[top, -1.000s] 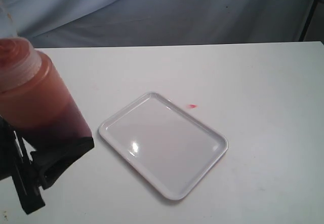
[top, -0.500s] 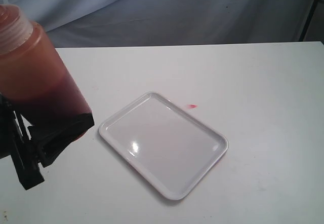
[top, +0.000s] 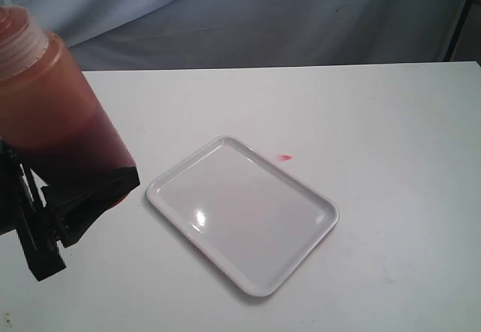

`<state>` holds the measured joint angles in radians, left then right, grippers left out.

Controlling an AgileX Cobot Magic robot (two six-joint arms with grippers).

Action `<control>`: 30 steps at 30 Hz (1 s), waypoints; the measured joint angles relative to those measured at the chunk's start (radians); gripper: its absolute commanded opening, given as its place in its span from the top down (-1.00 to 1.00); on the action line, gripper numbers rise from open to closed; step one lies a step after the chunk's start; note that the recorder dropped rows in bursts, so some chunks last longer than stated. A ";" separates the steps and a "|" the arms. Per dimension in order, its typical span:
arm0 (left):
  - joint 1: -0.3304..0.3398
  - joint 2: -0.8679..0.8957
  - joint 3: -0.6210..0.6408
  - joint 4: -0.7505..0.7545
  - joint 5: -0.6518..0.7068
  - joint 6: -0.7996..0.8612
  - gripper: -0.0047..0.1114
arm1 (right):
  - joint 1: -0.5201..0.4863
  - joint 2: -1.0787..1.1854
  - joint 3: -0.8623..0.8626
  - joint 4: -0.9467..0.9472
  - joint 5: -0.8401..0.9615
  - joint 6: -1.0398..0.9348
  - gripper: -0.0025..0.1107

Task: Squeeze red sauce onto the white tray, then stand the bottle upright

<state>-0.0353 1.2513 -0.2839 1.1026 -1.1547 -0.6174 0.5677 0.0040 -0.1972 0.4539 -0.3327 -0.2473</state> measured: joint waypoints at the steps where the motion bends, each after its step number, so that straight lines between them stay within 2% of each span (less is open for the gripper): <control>1: 0.000 0.000 0.000 0.000 0.000 0.000 0.92 | 0.000 -0.002 -0.026 -0.135 -0.009 -0.023 0.96; 2: 0.000 0.000 0.000 0.000 0.000 0.000 0.92 | 0.000 -0.002 -0.045 -0.221 0.011 -0.036 0.96; 3: 0.000 0.000 0.000 -0.006 0.002 0.000 0.92 | 0.000 0.001 -0.087 -0.362 0.111 -0.049 0.96; 7: 0.000 0.000 0.000 -0.033 0.002 0.010 0.92 | 0.000 0.166 -0.196 -0.570 0.406 -0.062 0.96; 9: 0.000 0.000 0.000 -0.035 0.016 0.017 0.92 | 0.000 0.277 -0.206 -0.663 0.443 -0.072 0.96; 15: 0.000 0.000 0.000 -0.035 0.116 0.049 0.92 | 0.000 0.510 -0.208 -0.861 0.469 -0.079 0.96; 19: 0.000 0.000 0.000 -0.035 0.200 0.072 0.92 | 0.000 0.655 -0.267 -0.909 0.478 -0.051 0.96; 30: 0.000 0.000 -0.031 -0.039 0.233 0.114 0.92 | 0.000 0.711 -0.309 -1.023 0.495 0.160 0.96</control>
<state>-0.0353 1.2513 -0.3144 1.0638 -0.9214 -0.5030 0.5677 0.7146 -0.5062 -0.5694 0.1621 -0.0874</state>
